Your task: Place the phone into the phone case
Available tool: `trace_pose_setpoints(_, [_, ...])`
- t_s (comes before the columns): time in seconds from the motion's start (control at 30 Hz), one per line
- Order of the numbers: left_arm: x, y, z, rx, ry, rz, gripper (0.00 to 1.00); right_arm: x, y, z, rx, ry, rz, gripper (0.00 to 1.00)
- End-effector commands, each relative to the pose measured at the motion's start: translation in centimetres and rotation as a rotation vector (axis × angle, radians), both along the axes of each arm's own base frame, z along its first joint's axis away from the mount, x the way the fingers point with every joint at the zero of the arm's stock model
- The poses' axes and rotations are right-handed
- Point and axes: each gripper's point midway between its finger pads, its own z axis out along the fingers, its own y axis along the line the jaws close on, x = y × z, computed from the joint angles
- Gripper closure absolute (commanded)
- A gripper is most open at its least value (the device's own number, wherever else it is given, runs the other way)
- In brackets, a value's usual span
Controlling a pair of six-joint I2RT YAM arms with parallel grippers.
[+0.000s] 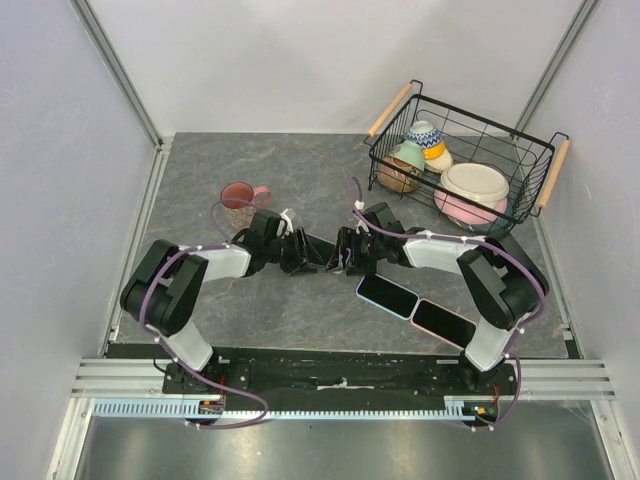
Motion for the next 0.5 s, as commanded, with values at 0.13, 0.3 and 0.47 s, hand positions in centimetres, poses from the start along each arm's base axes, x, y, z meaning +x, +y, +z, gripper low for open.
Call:
trace_pose_setpoints(0.13, [-2.2,1.7,3.4,0.008,-0.14,-0.028,0.46,0.2,-2.4,2.4,-0.069,-0.121,-0.02,0.22])
trace_pose_setpoints(0.3, [-4.0,3.6,4.0,0.056,-0.181,-0.002,0.43,-0.8,-3.5,4.0,-0.087,-0.152,-0.008,0.21])
trace_pose_setpoints(0.47, [-5.3,5.5,6.1,0.08,-0.287,0.027,0.41,-2.2,-5.5,6.3,-0.134,-0.19,-0.004,0.18])
